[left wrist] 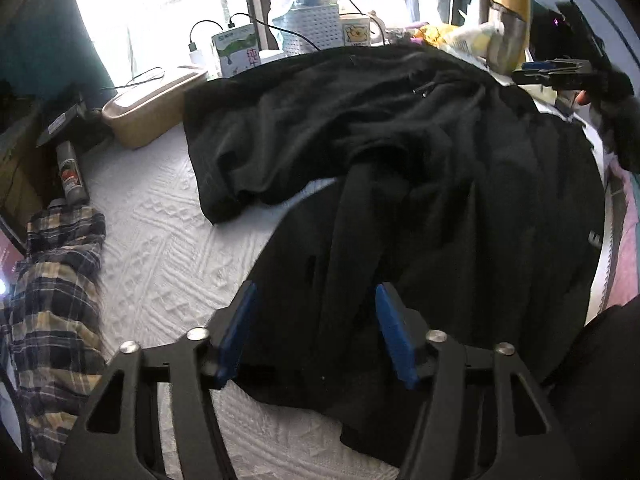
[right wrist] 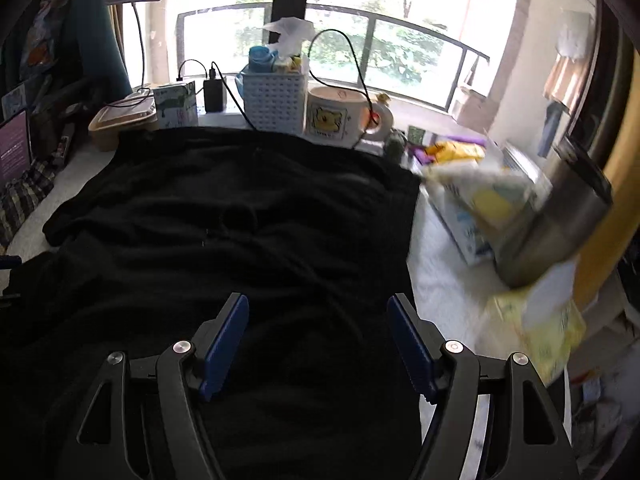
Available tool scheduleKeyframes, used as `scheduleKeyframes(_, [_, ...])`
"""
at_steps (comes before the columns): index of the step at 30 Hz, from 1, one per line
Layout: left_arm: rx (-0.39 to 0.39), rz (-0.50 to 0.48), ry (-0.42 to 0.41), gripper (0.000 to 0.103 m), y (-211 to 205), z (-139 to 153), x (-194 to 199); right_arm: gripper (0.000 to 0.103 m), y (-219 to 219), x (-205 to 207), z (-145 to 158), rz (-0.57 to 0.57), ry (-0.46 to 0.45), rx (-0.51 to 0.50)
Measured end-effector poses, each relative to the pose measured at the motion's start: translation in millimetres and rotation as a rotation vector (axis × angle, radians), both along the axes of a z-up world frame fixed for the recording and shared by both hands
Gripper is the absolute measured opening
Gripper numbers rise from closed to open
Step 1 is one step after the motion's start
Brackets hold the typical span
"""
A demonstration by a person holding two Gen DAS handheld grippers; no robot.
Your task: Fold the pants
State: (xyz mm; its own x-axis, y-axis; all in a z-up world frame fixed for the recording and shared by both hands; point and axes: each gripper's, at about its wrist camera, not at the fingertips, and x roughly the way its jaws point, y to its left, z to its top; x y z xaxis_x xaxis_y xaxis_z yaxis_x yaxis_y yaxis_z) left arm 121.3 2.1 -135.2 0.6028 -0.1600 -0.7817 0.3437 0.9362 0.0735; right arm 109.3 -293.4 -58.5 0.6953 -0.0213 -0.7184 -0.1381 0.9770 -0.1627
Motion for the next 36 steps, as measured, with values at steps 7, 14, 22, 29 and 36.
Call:
scheduleKeyframes(7, [-0.116, 0.028, -0.009, 0.002, 11.3, 1.4, 4.6, 0.074, -11.0, -25.0, -12.2, -0.043, 0.014, 0.031])
scheduleKeyframes(14, [-0.150, 0.099, -0.069, 0.002, 32.7, 18.8, 35.3, 0.074, -22.2, -40.3, -14.8, -0.079, 0.004, 0.070])
scheduleKeyframes(22, [-0.177, 0.211, 0.004, 0.007, 61.8, 10.9, 101.1, 0.074, -29.9, -43.0, -22.5, -0.101, 0.010, 0.094])
scheduleKeyframes(29, [-0.177, 0.281, -0.026, 0.040, 81.1, 22.6, 71.7, 0.074, -38.3, -60.0, -26.5, -0.125, -0.001, 0.095])
scheduleKeyframes(36, [-0.281, 0.178, -0.024, 0.059, 72.7, 33.2, -19.0, 0.074, -49.9, -88.8, -26.3, -0.160, -0.036, 0.100])
